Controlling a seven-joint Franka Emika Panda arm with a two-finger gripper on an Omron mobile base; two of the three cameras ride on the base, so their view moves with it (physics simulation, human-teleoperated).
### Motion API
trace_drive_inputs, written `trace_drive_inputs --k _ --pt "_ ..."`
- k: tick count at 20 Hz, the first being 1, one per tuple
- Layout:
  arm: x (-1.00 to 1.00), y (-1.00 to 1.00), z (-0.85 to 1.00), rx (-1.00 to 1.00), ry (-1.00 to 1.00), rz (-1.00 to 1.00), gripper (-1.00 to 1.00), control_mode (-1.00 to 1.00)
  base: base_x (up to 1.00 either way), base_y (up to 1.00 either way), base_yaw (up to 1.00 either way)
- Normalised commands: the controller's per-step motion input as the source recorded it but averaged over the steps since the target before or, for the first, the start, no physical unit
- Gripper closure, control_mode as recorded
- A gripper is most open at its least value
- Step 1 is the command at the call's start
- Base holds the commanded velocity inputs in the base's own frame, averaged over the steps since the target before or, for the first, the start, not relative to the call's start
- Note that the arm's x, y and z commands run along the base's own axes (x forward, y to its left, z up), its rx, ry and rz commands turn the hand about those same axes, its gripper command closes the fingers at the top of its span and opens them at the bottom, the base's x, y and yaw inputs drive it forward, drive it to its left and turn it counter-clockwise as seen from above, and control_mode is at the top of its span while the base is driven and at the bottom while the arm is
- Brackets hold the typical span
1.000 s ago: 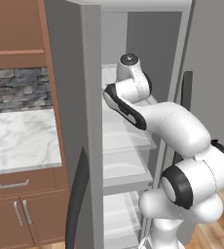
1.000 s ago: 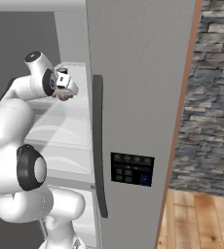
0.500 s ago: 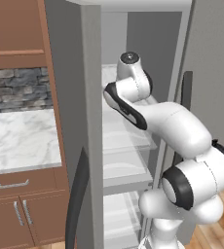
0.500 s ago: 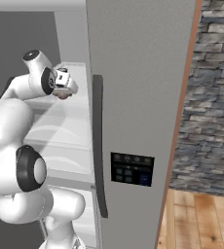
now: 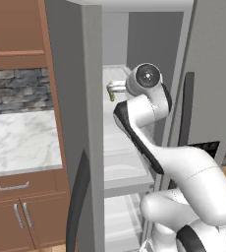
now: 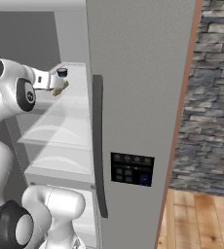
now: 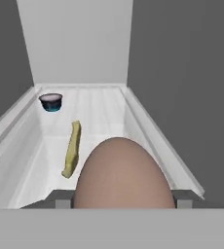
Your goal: Pick the egg and butter from the fridge and place them by the bowl for mixing.
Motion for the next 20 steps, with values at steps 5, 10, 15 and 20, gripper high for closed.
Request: trace_drive_inputs --k 5,10,15,20 --pt "-1.00 -0.37 0.69 0.13 -0.01 -0.05 1.00 -1.00 0.00 0.00 0.00" --pt "-1.00 -0.34 0.05 0.08 0.24 -0.08 1.00 -1.00 0.00 0.00 0.00" --pt "-1.00 -0.04 -0.70 0.00 0.17 -0.04 1.00 -1.00 0.00 0.00 0.00" --pt "-1.00 -0.04 -1.00 0.00 0.08 -0.03 1.00 -1.00 0.00 0.00 0.00"
